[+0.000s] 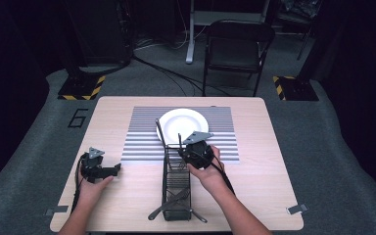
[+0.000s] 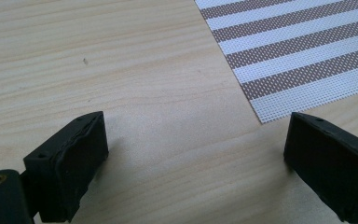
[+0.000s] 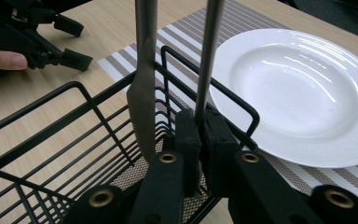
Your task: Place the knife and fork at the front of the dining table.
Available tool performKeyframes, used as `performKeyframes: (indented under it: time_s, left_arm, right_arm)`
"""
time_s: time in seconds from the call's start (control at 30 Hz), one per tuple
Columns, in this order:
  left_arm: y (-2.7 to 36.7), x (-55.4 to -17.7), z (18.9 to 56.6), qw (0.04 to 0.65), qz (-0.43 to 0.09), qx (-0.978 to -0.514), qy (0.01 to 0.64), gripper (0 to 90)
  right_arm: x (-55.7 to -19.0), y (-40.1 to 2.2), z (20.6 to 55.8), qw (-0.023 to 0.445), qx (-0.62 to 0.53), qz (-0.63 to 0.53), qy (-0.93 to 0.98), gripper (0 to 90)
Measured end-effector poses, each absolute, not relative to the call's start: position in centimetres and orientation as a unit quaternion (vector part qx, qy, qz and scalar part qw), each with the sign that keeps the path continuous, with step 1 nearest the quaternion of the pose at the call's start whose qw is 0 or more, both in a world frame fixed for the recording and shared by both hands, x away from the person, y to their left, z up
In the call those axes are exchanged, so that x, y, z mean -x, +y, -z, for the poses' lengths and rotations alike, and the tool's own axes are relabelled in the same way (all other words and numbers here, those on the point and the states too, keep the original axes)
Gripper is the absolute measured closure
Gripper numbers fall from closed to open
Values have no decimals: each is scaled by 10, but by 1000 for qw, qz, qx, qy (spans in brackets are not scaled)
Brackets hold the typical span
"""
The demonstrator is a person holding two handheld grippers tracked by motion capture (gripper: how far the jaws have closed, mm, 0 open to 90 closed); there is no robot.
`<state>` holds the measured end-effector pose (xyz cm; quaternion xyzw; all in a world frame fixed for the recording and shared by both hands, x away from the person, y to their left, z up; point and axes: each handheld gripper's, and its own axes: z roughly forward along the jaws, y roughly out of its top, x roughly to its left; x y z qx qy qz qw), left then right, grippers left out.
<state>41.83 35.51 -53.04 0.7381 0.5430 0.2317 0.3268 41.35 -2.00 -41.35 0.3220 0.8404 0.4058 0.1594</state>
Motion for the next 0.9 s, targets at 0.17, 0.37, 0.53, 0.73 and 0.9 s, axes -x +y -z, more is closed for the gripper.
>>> performKeyframes:
  time_s: [0.17, 0.37, 0.53, 0.73, 0.9]
  left_arm:
    - [355, -418, 530, 327, -232, -738, 543, 59]
    - [355, -418, 530, 325, -232, -740, 542, 60]
    - [355, -418, 530, 324, -231, -740, 542, 59]
    - [355, -418, 530, 326, -232, -739, 542, 60]
    - [355, -419, 530, 325, -231, -740, 542, 60]
  right_arm:
    - [-413, -21, 411, 147, -328, -409, 839, 870]
    - [-411, -23, 403, 145, -321, -415, 839, 871]
    - [-409, -26, 392, 142, -312, -425, 838, 871]
    - [-403, -28, 375, 135, -304, -429, 840, 871]
    - [-400, -28, 366, 137, -295, -429, 843, 871]
